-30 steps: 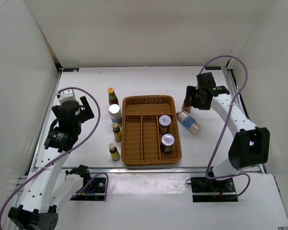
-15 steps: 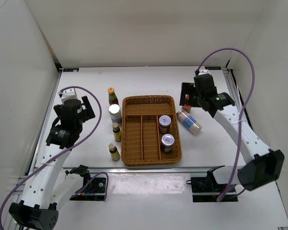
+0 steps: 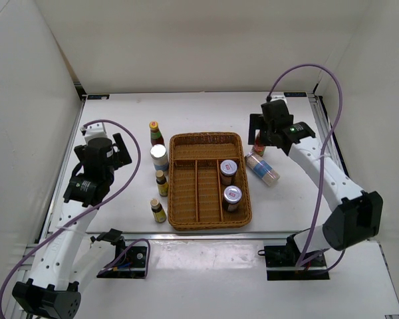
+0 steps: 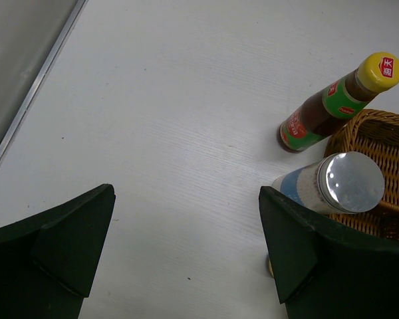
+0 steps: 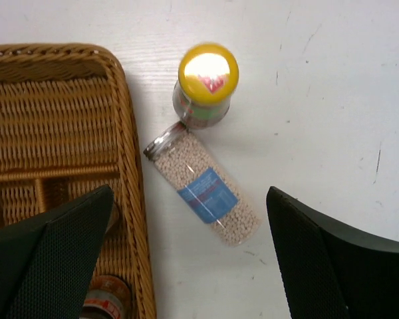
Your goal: Organize the condiment bottles
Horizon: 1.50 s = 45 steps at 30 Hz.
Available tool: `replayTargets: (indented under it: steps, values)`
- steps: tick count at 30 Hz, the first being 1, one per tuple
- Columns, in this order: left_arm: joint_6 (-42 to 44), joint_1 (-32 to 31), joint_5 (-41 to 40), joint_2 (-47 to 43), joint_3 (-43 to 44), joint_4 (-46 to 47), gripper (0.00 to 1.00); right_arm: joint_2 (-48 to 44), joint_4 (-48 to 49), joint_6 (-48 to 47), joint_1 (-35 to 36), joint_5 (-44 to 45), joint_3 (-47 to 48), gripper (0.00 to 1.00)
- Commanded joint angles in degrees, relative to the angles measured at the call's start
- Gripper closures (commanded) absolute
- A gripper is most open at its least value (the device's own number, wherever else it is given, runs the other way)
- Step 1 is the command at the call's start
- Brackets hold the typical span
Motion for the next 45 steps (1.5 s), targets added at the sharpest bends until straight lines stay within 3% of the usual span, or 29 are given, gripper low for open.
replayTargets:
  steps: [1,11,14,19,27,29,30,37,40,45]
  values:
    - [-0.15,-0.19,0.57,-1.43,-0.13,0.47,0.0,3.06,2.54,-1.95,-0.13,3.24,5.54,0.01]
    - [-0.15,-0.19,0.04,-1.43,-0.13,0.47,0.0,11.77,4.47,-0.01,-3.03,3.24,8.27,0.04]
    - [-0.15,-0.19,0.04,-1.43,-0.13,0.47,0.0,13.01,6.39,-1.06,-3.56,2.72,7.58,0.09]
    - [-0.15,-0.19,0.04,-0.9,-0.13,0.47,0.0,14.14,7.72,-1.68,-4.7,2.72,7.57,0.29]
    - [-0.15,-0.19,-0.48,-0.9,-0.13,0.47,0.0,17.3,8.95,-2.21,-6.46,1.05,9.67,0.26]
    - [-0.15,-0.19,-0.49,-0.9,-0.13,0.47,0.0,18.18,8.95,-2.73,-6.46,1.05,10.37,0.3]
    - [-0.15,-0.19,-0.49,-0.9,-0.13,0.47,0.0,18.89,8.95,-2.74,-6.98,1.05,10.9,0.33]
    - [-0.15,-0.19,-0.49,-0.9,-0.13,0.47,0.0,18.89,8.17,-2.74,-6.98,-0.01,11.44,0.85]
    - [-0.15,-0.19,-0.49,-0.9,-0.13,0.47,0.0,17.67,7.64,-2.74,-6.98,-0.01,11.96,1.0]
    - [-0.15,-0.19,-0.49,-0.9,-0.13,0.47,0.0,14.15,7.02,-4.49,-6.38,-0.01,15.81,1.0]
